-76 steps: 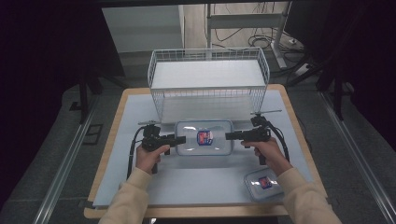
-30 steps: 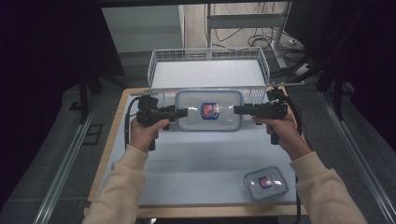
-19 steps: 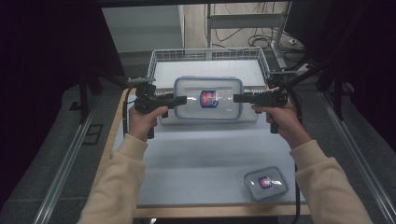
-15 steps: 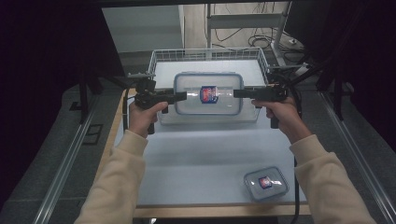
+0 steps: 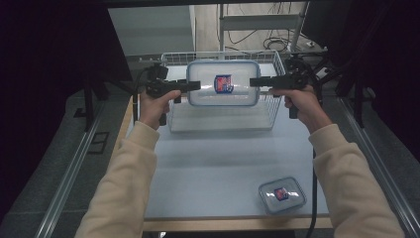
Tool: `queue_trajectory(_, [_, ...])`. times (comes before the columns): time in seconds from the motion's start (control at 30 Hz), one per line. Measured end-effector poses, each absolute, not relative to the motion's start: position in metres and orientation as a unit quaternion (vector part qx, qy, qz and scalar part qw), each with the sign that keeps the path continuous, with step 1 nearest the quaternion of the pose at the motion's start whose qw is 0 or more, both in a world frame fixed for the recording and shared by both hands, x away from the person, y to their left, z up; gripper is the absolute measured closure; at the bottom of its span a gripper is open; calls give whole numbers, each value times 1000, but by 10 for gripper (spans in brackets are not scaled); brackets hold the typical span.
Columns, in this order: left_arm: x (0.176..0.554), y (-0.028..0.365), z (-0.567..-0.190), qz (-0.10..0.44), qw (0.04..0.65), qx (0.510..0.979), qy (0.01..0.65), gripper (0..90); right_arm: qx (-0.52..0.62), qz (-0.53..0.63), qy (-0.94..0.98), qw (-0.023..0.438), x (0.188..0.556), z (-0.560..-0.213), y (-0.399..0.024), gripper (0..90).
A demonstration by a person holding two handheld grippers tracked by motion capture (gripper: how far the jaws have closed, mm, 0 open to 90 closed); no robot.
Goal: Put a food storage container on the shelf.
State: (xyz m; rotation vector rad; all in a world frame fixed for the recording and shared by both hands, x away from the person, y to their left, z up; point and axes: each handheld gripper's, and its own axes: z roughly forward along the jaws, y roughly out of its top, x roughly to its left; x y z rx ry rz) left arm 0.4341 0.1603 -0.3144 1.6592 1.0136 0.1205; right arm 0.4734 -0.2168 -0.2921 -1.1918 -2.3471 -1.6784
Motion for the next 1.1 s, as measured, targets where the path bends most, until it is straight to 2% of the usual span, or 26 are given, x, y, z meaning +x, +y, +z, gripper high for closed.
queue_trajectory(0.3, [455,162,-309,48,561,700,440,444,-379,-531,-757,17,500,-282,-216,511])
queue_trajectory(0.9, [488,169,-318,33,564,687,457,453,-405,-536,-739,39,542,-294,-209,490])
queue_trajectory(1.1, [498,166,-317,22,555,676,485,411,-433,-544,-718,39,548,-297,-206,474])
